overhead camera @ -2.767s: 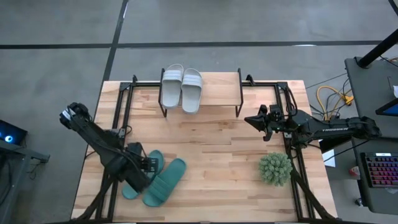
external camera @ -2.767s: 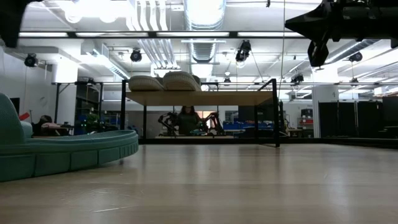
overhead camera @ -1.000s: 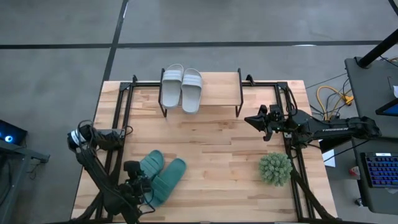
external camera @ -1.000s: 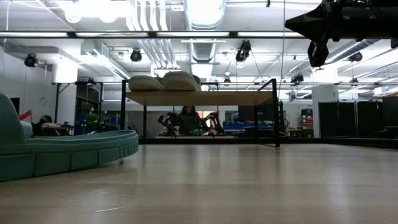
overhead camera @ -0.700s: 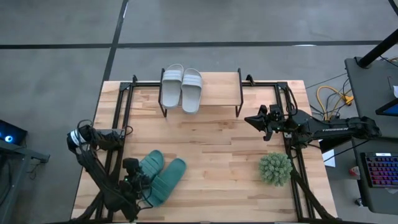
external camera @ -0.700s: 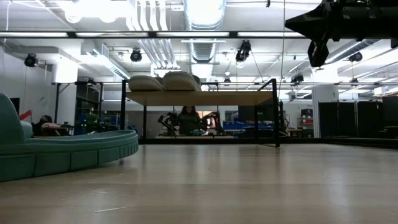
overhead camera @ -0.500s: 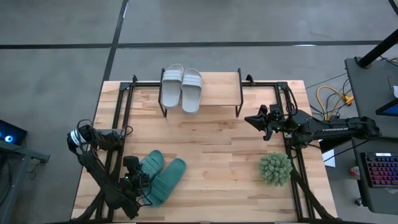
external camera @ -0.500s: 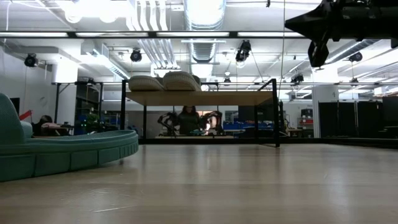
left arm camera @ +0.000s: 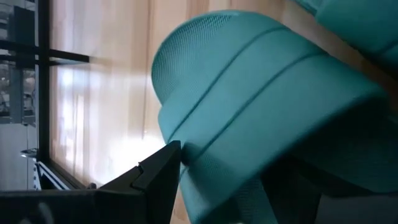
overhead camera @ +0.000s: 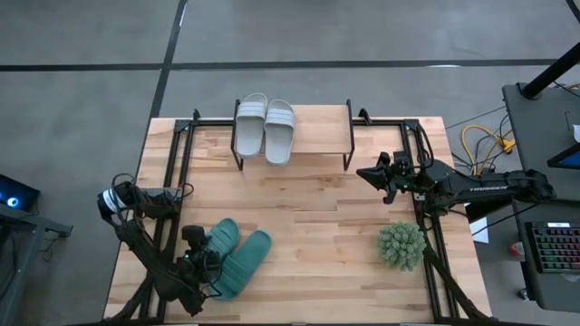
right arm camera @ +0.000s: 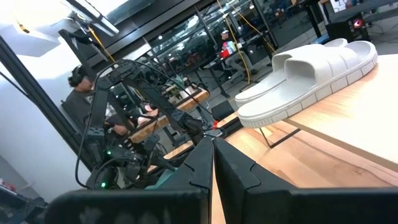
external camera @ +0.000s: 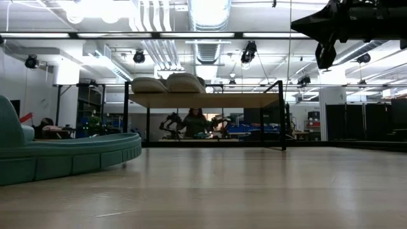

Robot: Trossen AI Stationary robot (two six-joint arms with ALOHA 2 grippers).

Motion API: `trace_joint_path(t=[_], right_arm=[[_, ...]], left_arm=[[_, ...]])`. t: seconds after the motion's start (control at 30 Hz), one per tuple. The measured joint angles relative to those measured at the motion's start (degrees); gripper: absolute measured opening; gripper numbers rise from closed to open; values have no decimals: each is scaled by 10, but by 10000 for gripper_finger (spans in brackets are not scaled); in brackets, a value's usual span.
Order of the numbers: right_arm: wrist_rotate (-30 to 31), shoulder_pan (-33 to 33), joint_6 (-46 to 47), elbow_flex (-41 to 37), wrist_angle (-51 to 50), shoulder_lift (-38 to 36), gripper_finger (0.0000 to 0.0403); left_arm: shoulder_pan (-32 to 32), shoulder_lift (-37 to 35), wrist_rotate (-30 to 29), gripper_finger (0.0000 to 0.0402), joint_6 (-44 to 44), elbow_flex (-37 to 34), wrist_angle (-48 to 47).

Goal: Pick and place slides into the shelf
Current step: Put the left green slide on the shelf

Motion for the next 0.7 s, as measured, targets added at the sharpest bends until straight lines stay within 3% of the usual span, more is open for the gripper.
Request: trace_joint_path(t=[0.57,0.7], right_arm=[[-1,0,0,0,0,0,8],[-1,0,0,0,0,0,9]], left_arm=[[12,0,-10,193,7,-2,4],[12,-2,-10,168,32,2,4]])
